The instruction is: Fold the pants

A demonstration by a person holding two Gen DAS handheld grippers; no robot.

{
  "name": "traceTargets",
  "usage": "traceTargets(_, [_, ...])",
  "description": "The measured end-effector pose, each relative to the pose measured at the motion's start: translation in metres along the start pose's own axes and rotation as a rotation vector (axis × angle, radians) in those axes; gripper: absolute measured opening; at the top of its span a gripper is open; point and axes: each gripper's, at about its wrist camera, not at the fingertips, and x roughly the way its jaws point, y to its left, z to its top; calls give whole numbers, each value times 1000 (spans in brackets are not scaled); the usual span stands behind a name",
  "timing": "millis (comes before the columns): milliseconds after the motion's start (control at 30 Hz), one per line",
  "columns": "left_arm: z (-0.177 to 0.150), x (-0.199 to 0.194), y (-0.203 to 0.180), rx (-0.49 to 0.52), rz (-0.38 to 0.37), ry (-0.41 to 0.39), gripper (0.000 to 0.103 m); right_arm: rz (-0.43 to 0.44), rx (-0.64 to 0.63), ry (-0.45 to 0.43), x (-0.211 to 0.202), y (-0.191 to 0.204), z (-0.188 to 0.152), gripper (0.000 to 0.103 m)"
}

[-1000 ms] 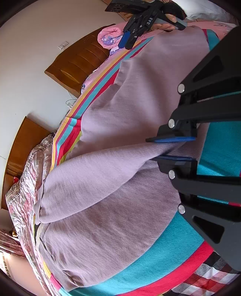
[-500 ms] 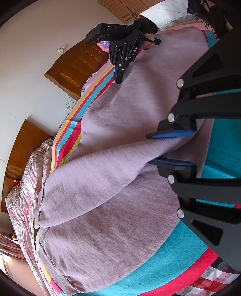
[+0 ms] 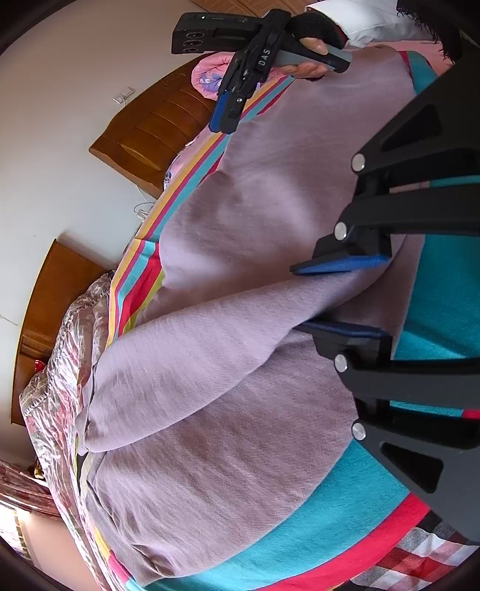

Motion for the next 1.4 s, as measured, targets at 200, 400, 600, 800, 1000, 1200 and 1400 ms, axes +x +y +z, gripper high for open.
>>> traceTargets(200, [-4, 0, -11, 60, 6, -13, 43, -33, 31, 123, 48, 36, -21, 65])
traceTargets(400, [-3, 1, -23, 78, 0, 5, 72, -56, 171, 62, 5, 66, -33, 69])
traceTargets(600, [-6, 8, -32, 131, 25, -7, 84, -175, 164, 111, -18, 88, -114, 77])
traceTargets(800, [-9, 9, -42, 166, 80, 6, 87, -216, 352, -93, -102, 70, -160, 78])
traceTargets(1000, [-7, 9, -35, 152, 60, 0, 90, -461, 605, -161, -173, 17, -245, 86])
traceTargets(1200, [-7, 7, -36, 157, 57, 3, 93, -488, 669, -80, -175, -2, -276, 86])
traceTargets(1400, [18, -35, 19, -68, -50, -87, 93, -368, 535, -140, -160, 22, -188, 86])
